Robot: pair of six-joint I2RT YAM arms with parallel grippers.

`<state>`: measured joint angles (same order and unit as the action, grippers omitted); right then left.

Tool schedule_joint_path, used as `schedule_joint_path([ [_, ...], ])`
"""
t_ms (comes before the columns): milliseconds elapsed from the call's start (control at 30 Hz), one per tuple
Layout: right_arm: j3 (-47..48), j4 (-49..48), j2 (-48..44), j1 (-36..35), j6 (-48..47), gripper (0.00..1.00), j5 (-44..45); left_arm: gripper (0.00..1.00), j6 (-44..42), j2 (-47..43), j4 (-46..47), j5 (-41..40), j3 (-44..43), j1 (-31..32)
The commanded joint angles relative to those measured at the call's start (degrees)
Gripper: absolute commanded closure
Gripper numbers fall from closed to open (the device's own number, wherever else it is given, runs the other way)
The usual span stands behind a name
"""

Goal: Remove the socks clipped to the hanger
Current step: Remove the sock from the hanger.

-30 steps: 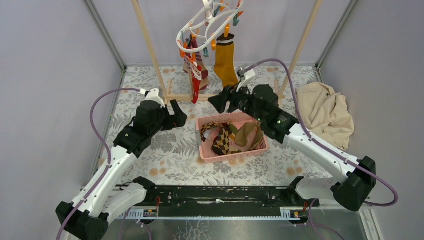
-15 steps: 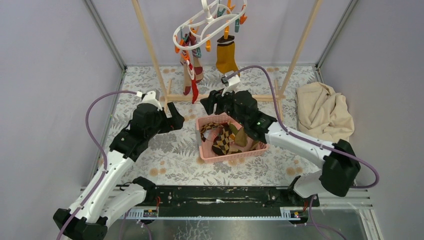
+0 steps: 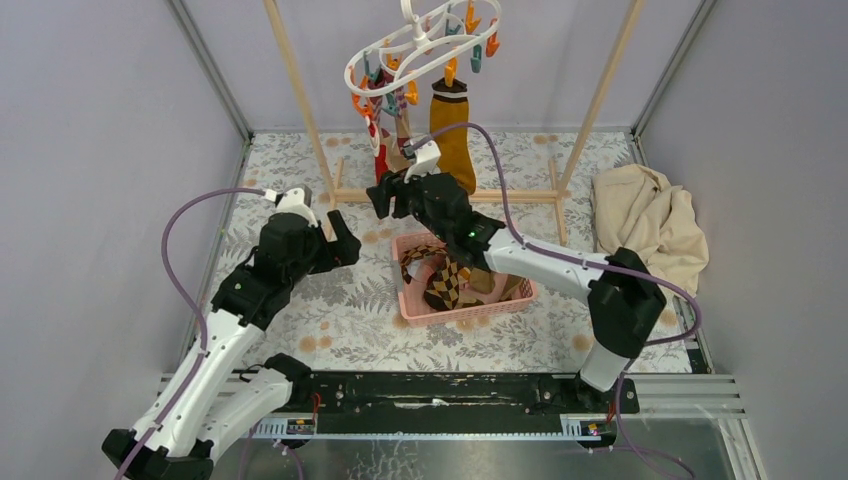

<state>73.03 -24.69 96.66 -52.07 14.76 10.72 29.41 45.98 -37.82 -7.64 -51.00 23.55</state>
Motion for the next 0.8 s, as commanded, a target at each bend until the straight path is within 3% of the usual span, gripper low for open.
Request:
schedule_joint_path([
  [0, 5.88, -4.47, 3.16, -0.99, 0.26, 0.3, 5.85, 0.01, 0.1, -2.25, -1.46, -1.98, -1.83, -0.52],
  [333, 15.01, -2.76, 13.15, -1.54, 2.9, 0.27, 20.95, 0.01, -0.93, -3.94, -4.25, -3.25, -3.31, -0.61],
  [767, 34.29, -3.25, 28.57, -1.45, 2.9, 0.24, 20.43, 0.01, -1.19, -5.34, -4.86, -3.64, -2.23, -0.61],
])
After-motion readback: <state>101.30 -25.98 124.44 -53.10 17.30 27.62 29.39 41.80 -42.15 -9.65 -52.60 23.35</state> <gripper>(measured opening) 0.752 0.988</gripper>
